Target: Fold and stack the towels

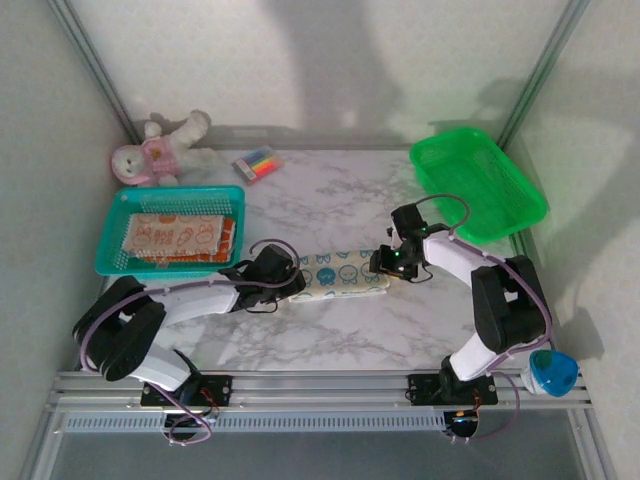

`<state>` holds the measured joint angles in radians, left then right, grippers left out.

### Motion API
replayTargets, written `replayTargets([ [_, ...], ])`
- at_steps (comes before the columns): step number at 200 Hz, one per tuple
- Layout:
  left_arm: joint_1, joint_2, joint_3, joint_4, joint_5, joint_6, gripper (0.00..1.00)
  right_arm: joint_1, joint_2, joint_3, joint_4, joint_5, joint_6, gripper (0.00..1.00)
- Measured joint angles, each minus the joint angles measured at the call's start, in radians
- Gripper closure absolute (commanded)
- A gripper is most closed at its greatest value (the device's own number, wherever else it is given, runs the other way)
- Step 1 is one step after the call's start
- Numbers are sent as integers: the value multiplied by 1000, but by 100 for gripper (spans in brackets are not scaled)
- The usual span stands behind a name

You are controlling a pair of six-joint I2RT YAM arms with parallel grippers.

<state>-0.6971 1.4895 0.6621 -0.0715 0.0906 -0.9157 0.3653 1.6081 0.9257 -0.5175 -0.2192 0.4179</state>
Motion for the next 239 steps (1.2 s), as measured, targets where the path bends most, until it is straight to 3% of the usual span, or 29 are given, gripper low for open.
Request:
replayTargets([
  [107, 7, 34, 13, -1, 15, 26, 49, 61, 53, 0, 28, -18, -7, 55],
  [154, 7, 44, 30, -11, 14, 35, 47, 90, 53, 0, 40, -21, 0, 55],
  [174, 7, 45, 32, -24, 1, 46, 42, 105, 54, 0, 45, -20, 9, 56],
  [239, 7, 45, 79, -92, -50, 86, 43, 105, 58, -1, 50, -17, 24, 56],
])
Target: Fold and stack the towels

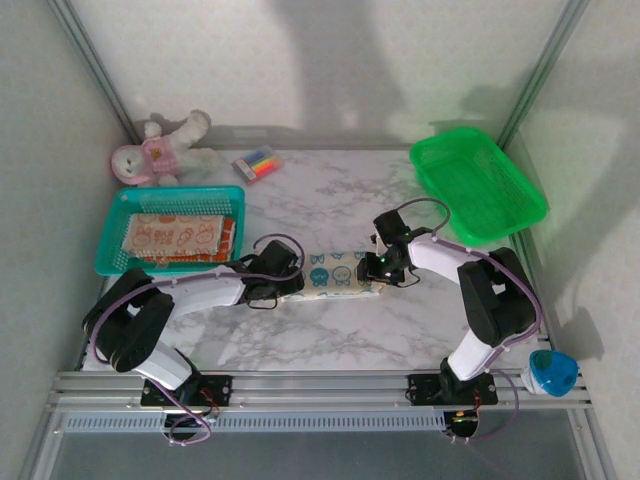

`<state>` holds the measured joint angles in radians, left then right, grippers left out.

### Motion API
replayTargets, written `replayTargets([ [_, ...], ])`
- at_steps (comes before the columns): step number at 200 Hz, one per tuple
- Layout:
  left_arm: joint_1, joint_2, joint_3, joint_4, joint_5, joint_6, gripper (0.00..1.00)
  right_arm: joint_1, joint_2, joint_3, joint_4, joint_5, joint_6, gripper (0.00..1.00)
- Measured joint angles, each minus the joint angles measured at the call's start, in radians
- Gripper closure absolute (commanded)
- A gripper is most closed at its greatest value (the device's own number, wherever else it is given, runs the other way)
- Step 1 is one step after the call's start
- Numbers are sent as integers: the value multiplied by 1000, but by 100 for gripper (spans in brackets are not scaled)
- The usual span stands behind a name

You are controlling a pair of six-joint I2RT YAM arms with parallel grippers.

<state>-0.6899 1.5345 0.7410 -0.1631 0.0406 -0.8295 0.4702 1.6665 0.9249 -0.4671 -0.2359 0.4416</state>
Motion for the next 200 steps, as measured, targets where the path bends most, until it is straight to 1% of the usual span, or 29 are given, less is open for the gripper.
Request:
replayTargets([
  [23, 0, 9, 23, 3, 0, 9, 43, 0, 0, -2, 3, 0, 1, 56],
  [56, 0, 64, 30, 2, -10, 15, 44, 0, 0, -5, 8, 0, 9, 56],
  [88, 0, 66, 39, -4, -15, 15, 43, 0, 0, -8, 13, 0, 16, 55],
  [137, 0, 65, 70, -86, -56, 20, 40, 0, 0, -9, 14, 0, 16, 56],
  [166, -2, 69, 76, -92, -56, 23, 41, 0, 0, -9, 14, 0, 19, 55],
  [184, -5, 84, 76, -83, -51, 23, 41, 0, 0, -9, 14, 0, 19, 55],
  [200, -9, 91, 78, -82, -58, 24, 46, 0, 0, -11, 18, 0, 19, 55],
])
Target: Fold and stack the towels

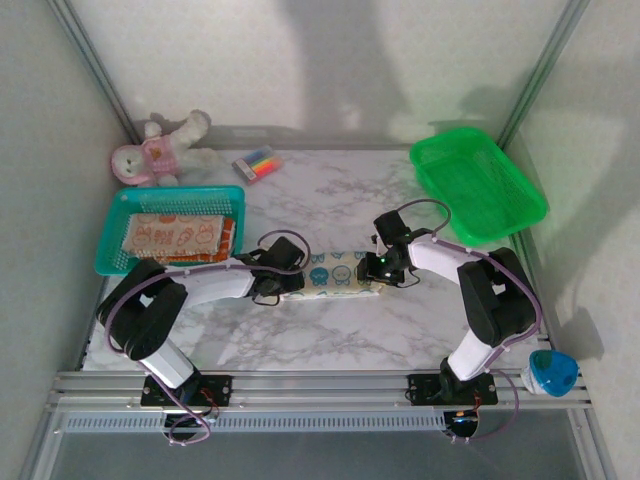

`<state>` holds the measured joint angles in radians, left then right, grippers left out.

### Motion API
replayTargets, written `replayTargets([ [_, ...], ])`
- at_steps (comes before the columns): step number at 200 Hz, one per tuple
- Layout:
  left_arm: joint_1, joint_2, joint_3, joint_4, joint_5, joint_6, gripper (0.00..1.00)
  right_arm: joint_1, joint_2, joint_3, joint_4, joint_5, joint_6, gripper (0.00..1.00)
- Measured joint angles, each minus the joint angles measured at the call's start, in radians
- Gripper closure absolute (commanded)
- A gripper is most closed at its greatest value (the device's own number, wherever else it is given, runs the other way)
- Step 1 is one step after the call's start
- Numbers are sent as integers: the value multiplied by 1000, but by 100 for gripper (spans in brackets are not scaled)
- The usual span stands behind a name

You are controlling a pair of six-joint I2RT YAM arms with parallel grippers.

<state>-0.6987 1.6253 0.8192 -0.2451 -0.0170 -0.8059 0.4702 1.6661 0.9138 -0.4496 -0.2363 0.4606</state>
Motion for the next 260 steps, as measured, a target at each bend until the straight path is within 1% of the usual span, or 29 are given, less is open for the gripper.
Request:
replayTargets([
  [24, -5, 10, 8, -19, -19, 0, 58, 0, 0, -3, 10, -3, 3, 55],
  [41, -8, 14, 10, -32, -41, 8, 71, 0, 0, -5, 16, -4, 5, 55],
  [52, -10, 15, 10, -39, -52, 2, 74, 0, 0, -5, 20, -9, 7, 54],
  [62, -13, 16, 11, -38, -55, 5, 82, 0, 0, -5, 21, -12, 7, 54],
  [77, -21, 24, 20, -26, -55, -1, 89, 0, -2, -6, 23, -16, 10, 52],
  [85, -27, 27, 27, -25, -55, -1, 100, 0, -4, -7, 24, -16, 12, 52],
  [98, -36, 27, 40, -37, -60, 6, 100, 0, -10, -11, 24, -14, 17, 49],
  [116, -45, 27, 70, -77, -75, 16, 100, 0, -26, -19, 22, 2, 26, 39],
  [128, -50, 27, 100, -111, -96, 22, 100, 0, -41, -21, 15, 23, 32, 37],
  [138, -53, 25, 130, -141, -116, 25, 100, 0, -59, -21, 10, 40, 36, 34],
  [153, -57, 20, 179, -196, -154, 34, 100, -1, -100, -23, 7, 74, 47, 26],
  [168, -63, 8, 222, -251, -196, 46, 100, -4, -151, -27, 6, 104, 51, 20],
  [197, -78, -22, 300, -362, -284, 72, 100, -15, -245, -34, 6, 157, 68, 2],
  [234, -103, -76, 390, -507, -411, 129, 100, -27, -321, -35, -4, 218, 86, 1],
  [260, -106, -113, 467, -604, -475, 175, 100, -30, -353, -35, -16, 247, 87, 1],
])
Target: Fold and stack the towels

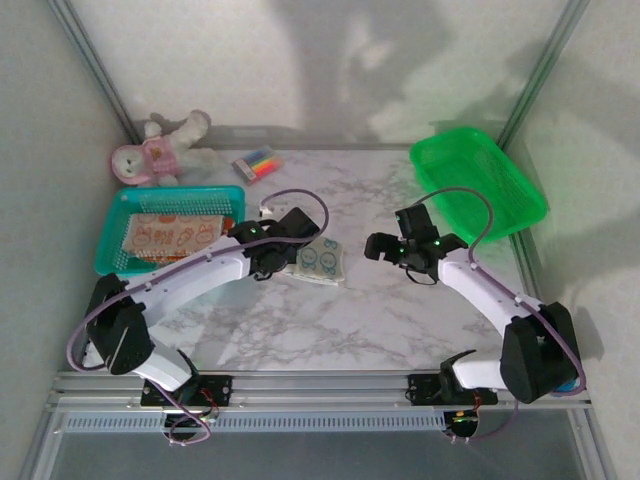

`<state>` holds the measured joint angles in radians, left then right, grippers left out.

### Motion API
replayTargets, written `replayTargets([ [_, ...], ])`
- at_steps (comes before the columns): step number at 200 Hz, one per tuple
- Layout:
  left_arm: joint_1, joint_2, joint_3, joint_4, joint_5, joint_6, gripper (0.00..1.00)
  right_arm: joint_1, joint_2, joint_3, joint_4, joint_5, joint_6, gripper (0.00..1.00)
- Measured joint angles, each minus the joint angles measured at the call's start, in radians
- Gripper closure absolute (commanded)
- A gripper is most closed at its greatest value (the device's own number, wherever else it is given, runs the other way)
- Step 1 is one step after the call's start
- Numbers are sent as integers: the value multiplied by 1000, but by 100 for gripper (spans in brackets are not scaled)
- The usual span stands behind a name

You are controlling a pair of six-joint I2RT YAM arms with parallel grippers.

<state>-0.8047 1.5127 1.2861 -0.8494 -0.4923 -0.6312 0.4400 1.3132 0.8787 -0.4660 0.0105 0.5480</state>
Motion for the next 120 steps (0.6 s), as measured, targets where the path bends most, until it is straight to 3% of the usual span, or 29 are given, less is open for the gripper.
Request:
replayTargets([
  [120, 15, -48, 428, -406, -284, 201, 100, -2, -9, 6, -18, 16, -2, 1],
])
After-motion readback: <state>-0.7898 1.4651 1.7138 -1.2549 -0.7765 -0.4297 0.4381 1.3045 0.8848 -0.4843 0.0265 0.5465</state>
